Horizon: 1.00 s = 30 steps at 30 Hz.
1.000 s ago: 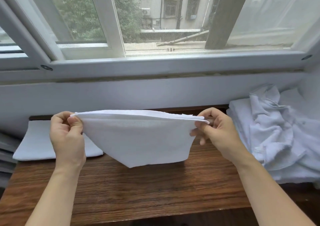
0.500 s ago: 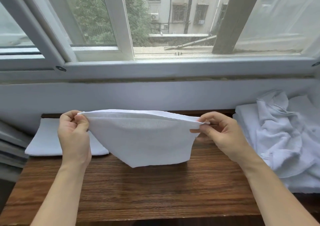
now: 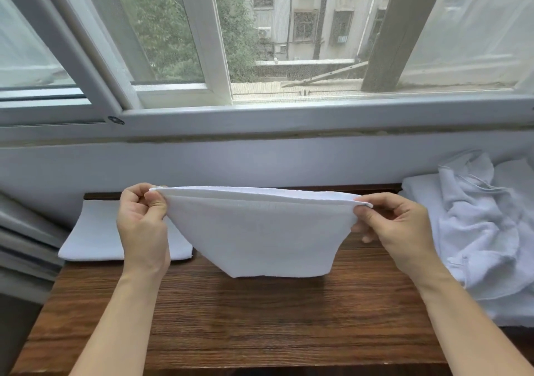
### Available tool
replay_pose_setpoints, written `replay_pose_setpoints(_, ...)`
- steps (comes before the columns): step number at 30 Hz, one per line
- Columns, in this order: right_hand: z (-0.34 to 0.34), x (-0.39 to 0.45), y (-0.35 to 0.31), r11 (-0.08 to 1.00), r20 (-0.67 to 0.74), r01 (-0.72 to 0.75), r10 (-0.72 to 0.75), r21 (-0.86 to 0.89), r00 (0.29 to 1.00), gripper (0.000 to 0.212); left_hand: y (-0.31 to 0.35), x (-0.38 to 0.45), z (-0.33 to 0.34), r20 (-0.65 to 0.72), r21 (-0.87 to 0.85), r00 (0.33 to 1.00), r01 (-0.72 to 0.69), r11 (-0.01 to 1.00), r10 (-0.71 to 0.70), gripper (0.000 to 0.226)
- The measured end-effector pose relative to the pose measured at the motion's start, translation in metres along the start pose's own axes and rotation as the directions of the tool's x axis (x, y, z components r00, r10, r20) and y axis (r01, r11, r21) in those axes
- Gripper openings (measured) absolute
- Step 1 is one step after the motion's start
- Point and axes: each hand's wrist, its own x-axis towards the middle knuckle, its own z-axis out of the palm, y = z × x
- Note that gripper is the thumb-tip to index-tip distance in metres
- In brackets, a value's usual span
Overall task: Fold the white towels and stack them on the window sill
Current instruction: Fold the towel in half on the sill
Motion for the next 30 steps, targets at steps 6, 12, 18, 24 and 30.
replay_pose_setpoints(6,-0.002,0.015,-0.014,0.997,-0.045,-0.002,0.005,0.073,0.999,0.043,0.007,0.006,0.005,0.063,0.222,0.997,-0.051,0.974,0.038,0.01)
replay_pose_setpoints(12,-0.006,0.046,-0.047,0.999,-0.047,-0.035,0.034,-0.013,0.998,0.003,0.028,0.039,0.014,0.323,0.604,0.945,-0.244,0.759,0.046,0.015)
replay_pose_setpoints(18,-0.013,0.058,-0.082,0.993,-0.061,0.117,-0.119,-0.037,0.991,0.011,0.069,0.042,0.046,0.351,0.279,0.936,-0.143,0.95,0.038,0.014)
replay_pose_setpoints(24,-0.004,0.043,-0.092,0.976,-0.033,0.184,-0.189,-0.115,0.981,0.02,0.085,0.018,0.07,0.428,0.213,0.9,-0.194,0.958,0.087,0.004)
replay_pose_setpoints(30,0.042,0.021,-0.099,0.762,0.402,0.505,-0.348,-0.405,0.847,0.037,0.083,-0.025,0.122,0.609,0.265,0.788,-0.31,0.913,0.091,0.013)
